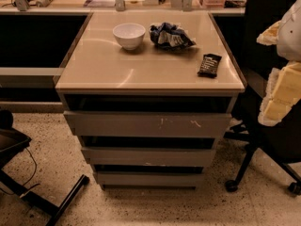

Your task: Open bottom drawer

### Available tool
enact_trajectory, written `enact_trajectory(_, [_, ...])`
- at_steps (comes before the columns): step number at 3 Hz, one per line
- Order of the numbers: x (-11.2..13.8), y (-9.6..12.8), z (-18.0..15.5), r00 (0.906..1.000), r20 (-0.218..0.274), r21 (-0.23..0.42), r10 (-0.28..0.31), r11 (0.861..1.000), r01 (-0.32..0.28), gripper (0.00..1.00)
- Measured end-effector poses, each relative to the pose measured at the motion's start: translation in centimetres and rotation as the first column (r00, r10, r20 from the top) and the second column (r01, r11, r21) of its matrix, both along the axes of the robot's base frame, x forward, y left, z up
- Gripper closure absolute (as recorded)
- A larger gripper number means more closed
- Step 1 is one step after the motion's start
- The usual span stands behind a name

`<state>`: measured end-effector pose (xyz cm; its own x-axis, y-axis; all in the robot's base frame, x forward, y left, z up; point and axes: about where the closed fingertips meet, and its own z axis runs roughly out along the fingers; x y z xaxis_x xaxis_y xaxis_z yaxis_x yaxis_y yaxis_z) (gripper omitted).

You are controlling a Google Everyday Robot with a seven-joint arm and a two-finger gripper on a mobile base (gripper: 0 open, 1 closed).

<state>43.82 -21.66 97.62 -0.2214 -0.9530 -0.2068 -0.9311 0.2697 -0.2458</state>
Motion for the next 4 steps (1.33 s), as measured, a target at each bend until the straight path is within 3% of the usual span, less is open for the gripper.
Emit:
enact_trajectory(1, [0.0, 0.0, 0.0, 1.0, 0.0, 0.0, 0.0, 1.0, 0.0, 0.0])
enact_trajectory(2, [0.3, -0.1, -2.3, 0.9997, -0.008, 0.024, 0.021, 0.999, -0.021, 0.0])
enact_trajectory(3, [0.9, -0.3, -10.8, 0.995, -0.072, 0.121, 0.069, 0.991, -0.06, 0.0])
enact_trajectory(4, [1.2, -0.5, -22.3, 0.9856, -0.138, 0.217, 0.097, 0.974, -0.065, 0.0])
